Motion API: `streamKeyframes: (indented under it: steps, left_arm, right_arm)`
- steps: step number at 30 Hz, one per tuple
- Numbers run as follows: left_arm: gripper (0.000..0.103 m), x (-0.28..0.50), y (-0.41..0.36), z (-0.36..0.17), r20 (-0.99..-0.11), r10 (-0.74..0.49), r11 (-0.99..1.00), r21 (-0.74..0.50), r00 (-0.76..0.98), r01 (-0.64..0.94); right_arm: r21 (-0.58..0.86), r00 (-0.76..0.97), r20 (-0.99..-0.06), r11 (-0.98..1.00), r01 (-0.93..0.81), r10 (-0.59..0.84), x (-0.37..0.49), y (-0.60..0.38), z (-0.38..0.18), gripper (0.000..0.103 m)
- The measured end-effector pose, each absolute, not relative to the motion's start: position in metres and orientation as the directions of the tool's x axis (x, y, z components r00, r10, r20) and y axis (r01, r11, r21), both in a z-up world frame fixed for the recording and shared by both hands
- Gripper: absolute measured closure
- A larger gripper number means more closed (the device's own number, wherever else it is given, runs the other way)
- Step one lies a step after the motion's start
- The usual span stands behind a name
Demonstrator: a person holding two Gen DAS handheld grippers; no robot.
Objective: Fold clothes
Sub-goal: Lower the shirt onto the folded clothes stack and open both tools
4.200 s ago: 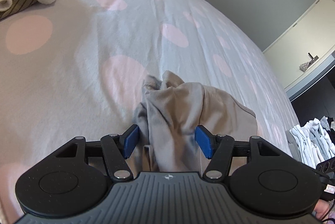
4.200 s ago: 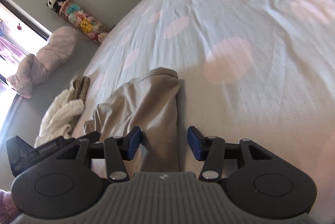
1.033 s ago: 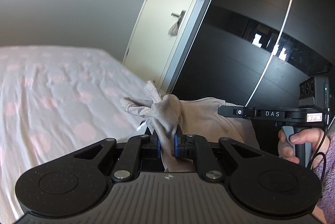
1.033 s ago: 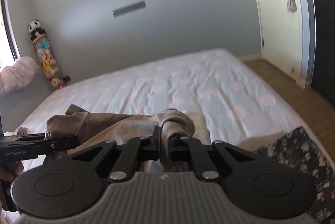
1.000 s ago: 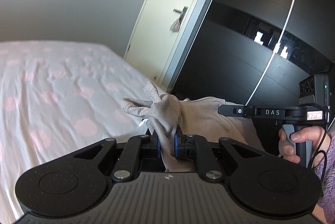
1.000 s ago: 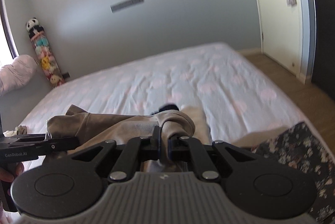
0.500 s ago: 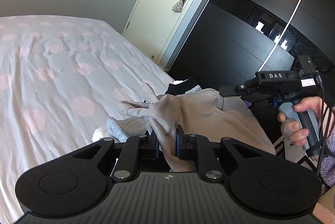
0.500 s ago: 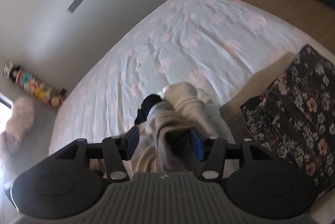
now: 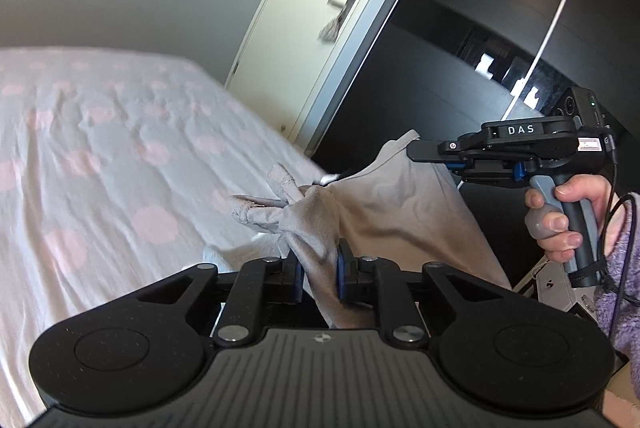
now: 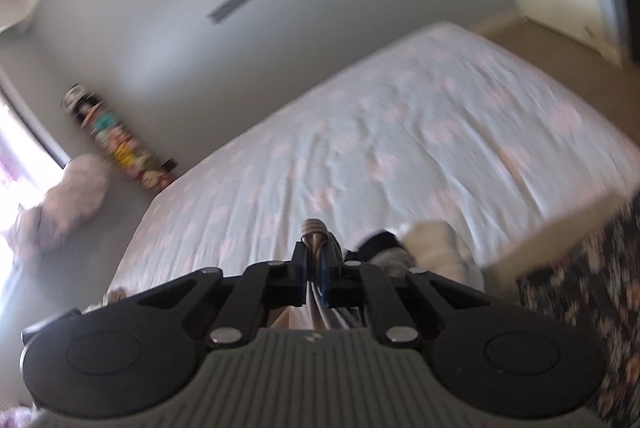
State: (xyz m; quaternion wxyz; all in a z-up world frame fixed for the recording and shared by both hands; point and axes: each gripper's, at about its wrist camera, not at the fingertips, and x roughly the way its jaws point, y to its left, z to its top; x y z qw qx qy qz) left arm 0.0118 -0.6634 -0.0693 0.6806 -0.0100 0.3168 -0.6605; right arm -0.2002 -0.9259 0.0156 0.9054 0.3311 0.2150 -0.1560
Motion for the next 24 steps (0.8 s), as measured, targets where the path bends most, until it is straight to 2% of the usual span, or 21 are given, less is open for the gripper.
streamKeyframes:
  steps: [1, 5, 9, 14, 16, 17, 18, 19, 24]
  left_arm:
    - [0.091, 0.011, -0.661, -0.069, -0.407, -0.911, 0.124, -0.429, -0.069, 0.895]
    - [0.092, 0.008, -0.653, -0.068, -0.373, -0.926, 0.115, -0.417, -0.055, 0.902]
    - [0.092, 0.019, -0.663, -0.084, -0.432, -0.9, 0.154, -0.427, -0.052, 0.891]
    - [0.089, 0.024, -0.662, -0.089, -0.463, -0.884, 0.162, -0.424, -0.06, 0.891]
    - [0.079, 0.026, -0.659, -0.087, -0.472, -0.879, 0.172, -0.429, -0.058, 0.887]
    - [0.074, 0.028, -0.655, -0.083, -0.471, -0.881, 0.185, -0.43, -0.045, 0.884]
    - [0.074, 0.029, -0.652, -0.08, -0.471, -0.882, 0.198, -0.43, -0.032, 0.881]
    - [0.074, 0.03, -0.648, -0.076, -0.47, -0.883, 0.21, -0.43, -0.019, 0.878]
    - [0.074, 0.016, -0.625, -0.046, -0.439, -0.898, 0.22, -0.382, 0.034, 0.898]
  right_arm:
    - [0.516, 0.867, -0.477, 0.753, 0.409, -0.144, -0.201, -0.924, 0.019, 0.097]
    - [0.482, 0.833, -0.508, 0.729, 0.485, -0.218, -0.2, -0.937, 0.006, 0.098]
    - [0.465, 0.807, -0.541, 0.715, 0.521, -0.236, -0.187, -0.944, -0.019, 0.098]
    - [0.439, 0.768, -0.593, 0.701, 0.562, -0.243, -0.174, -0.951, -0.039, 0.097]
    - [0.415, 0.749, -0.61, 0.701, 0.579, -0.258, -0.174, -0.949, -0.038, 0.092]
    - [0.402, 0.742, -0.614, 0.702, 0.588, -0.27, -0.175, -0.948, -0.036, 0.081]
    - [0.383, 0.733, -0.612, 0.7, 0.602, -0.296, -0.179, -0.945, -0.031, 0.072]
    - [0.365, 0.724, -0.61, 0.698, 0.616, -0.321, -0.183, -0.943, -0.026, 0.07]
    - [0.31, 0.725, -0.567, 0.714, 0.627, -0.391, -0.22, -0.919, 0.0, 0.071]
